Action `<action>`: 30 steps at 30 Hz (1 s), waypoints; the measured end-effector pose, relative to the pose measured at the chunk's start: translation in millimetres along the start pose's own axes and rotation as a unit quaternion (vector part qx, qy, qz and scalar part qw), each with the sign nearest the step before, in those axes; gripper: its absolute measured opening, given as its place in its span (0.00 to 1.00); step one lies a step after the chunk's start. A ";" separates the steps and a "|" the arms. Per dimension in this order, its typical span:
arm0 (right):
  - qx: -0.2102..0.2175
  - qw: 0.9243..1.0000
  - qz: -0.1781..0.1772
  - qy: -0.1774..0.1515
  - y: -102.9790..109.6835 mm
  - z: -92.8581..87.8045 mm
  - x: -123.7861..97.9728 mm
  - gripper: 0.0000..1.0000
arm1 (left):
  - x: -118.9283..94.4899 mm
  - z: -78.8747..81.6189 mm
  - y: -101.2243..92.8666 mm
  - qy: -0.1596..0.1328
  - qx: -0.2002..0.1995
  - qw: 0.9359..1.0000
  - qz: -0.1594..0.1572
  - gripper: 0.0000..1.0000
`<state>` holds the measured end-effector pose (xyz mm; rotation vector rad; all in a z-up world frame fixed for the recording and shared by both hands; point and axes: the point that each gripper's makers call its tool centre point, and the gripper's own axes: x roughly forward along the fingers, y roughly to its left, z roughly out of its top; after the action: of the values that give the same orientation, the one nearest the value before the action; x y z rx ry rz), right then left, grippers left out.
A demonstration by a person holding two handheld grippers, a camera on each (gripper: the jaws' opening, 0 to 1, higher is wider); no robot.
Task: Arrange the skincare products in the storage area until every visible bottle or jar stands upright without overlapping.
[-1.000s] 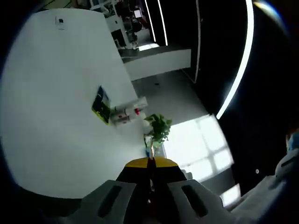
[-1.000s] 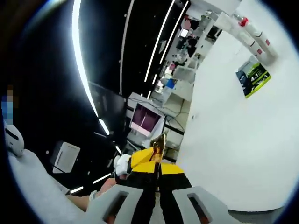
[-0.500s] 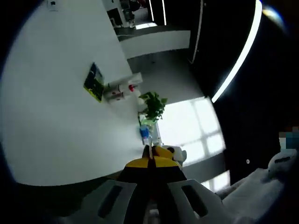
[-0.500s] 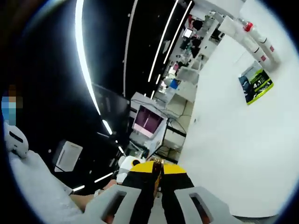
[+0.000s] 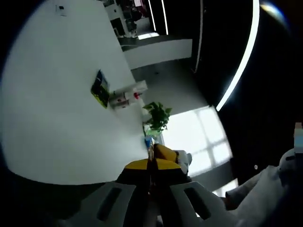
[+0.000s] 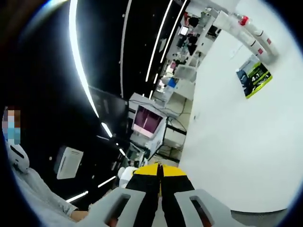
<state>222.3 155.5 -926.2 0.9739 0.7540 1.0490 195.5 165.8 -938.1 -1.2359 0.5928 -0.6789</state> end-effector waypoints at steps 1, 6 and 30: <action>0.000 1.000 -0.002 0.004 0.4 -2.4 1.1 0.00 | -3.9 -0.6 0.7 -0.009 0.001 1.000 0.000 0.00; -0.010 0.999 -0.004 0.032 2.0 -19.9 6.5 0.00 | -18.9 -5.3 5.3 -0.029 0.015 0.999 0.010 0.00; -0.043 0.992 -0.012 0.122 5.4 -43.7 3.6 0.00 | -34.8 23.7 8.7 -0.108 0.040 0.992 0.044 0.00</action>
<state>183.4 172.2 -938.7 0.7697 0.9102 1.1826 190.9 208.5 -939.6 -1.1828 0.4336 -0.4834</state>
